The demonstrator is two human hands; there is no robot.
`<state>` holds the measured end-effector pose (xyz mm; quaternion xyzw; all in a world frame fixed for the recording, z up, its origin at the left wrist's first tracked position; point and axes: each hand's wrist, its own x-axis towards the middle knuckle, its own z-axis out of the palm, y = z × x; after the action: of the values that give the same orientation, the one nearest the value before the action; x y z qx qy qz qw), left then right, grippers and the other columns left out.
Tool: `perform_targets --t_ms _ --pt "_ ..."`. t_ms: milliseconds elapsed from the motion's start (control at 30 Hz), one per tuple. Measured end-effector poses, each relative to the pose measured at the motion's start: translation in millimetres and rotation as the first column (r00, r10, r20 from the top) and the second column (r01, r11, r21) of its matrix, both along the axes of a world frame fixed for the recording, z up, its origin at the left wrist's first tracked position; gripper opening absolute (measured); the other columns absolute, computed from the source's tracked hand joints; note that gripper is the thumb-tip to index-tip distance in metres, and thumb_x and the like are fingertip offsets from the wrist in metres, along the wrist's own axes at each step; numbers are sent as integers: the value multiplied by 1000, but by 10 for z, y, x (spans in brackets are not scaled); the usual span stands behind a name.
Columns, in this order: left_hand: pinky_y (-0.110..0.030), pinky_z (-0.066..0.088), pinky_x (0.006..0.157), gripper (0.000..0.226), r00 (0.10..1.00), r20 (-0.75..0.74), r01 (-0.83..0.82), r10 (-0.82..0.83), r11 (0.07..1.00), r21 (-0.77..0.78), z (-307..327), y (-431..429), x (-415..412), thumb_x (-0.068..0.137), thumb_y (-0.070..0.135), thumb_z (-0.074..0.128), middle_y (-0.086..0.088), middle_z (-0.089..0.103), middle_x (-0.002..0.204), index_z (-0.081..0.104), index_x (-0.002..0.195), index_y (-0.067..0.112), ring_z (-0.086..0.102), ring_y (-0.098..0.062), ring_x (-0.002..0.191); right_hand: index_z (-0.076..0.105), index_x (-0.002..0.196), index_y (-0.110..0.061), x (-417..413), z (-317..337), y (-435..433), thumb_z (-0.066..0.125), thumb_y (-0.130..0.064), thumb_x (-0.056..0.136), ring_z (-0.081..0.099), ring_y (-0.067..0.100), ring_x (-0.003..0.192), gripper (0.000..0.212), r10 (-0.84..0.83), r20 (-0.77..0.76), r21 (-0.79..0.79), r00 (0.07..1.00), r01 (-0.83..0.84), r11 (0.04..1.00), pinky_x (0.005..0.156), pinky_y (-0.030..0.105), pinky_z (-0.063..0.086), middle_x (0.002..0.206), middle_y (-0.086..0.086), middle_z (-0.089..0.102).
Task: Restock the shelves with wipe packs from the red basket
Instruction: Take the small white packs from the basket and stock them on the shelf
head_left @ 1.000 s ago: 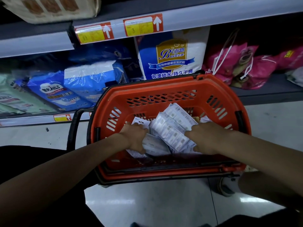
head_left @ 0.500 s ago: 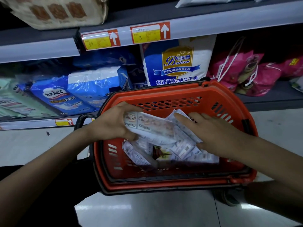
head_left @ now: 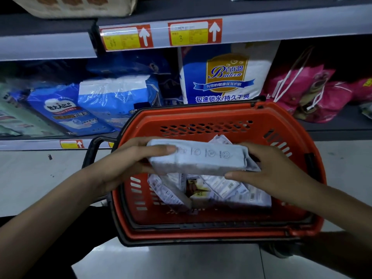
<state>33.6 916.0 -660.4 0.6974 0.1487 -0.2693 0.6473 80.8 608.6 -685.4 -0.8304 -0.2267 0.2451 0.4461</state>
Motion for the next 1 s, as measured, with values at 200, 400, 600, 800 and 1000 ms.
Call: perform_targets --t_ms 200,400,600,800,1000 --pt "-46 62 84 51 967 -91 -245 238 966 -79 -55 84 167 89 53 63 -11 76 121 69 130 23 75 -34 109 61 135 -32 -47 90 44 77 -20 85 68 4 114 54 -88 -289 212 953 153 965 97 26 56 123 -17 72" --pt "-40 60 81 41 983 -4 -185 185 983 -15 -54 5 124 84 44 69 -9 78 116 74 119 25 77 -31 102 61 135 -35 1 135 68 71 -33 83 69 4 113 54 -194 -396 242 898 306 921 97 31 55 125 -18 71" --pt "-31 51 67 36 974 36 -223 222 974 33 -38 -40 122 83 40 77 -8 75 91 79 104 11 70 -22 71 65 132 -27 32 132 75 61 -33 96 76 22 83 37 -254 -629 203 735 470 859 49 29 49 120 2 75" --pt "-30 47 61 65 965 97 -245 242 969 25 47 -132 184 81 59 73 -9 70 87 71 114 3 56 -19 61 64 125 -25 11 220 110 59 -40 86 74 44 93 42 -193 -750 240 632 532 812 43 31 49 110 6 78" --pt "-28 47 69 46 947 65 -314 314 949 -11 163 -229 262 89 57 67 -4 71 84 71 103 13 58 -12 64 64 127 -21 -24 324 149 58 -34 92 73 48 97 38 -153 -788 282 597 570 771 48 35 55 116 13 76"
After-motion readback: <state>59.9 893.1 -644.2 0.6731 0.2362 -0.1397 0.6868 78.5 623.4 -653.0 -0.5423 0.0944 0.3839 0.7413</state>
